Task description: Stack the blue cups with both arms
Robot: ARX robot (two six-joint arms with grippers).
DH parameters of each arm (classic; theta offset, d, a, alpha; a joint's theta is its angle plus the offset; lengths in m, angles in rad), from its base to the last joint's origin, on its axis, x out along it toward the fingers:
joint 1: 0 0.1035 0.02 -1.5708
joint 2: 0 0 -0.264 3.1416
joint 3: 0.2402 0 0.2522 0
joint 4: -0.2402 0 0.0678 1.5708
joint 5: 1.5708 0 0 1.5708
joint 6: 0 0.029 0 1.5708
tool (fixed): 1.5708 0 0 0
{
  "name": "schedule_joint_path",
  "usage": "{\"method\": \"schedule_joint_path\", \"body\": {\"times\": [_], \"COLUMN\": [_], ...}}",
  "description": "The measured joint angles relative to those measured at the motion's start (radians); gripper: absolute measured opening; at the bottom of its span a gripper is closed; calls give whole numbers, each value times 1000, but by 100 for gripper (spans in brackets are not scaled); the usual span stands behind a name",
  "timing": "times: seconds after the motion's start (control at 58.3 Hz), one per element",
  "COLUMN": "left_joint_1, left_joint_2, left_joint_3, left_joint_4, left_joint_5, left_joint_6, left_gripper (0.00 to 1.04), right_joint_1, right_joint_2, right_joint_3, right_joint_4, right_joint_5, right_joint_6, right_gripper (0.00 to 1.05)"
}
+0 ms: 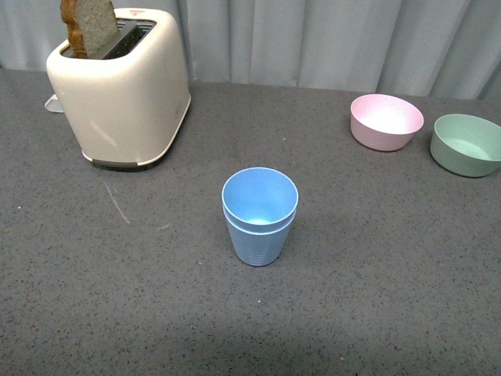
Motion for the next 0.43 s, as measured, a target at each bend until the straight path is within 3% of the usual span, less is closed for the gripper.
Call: {"method": "schedule_joint_path", "body": {"times": [0.429], "left_joint_1": [0], "left_joint_2": [0], "left_joint_3": [0], "left_joint_4": [0], "left_joint_5": [0], "left_joint_6": [0], "left_gripper": [98], "right_joint_1": [0], "right_joint_2": [0], "right_joint_3": [0], "right_joint_4": [0], "right_joint_5": [0], "right_joint_6": [0], "right_gripper": [95]}}
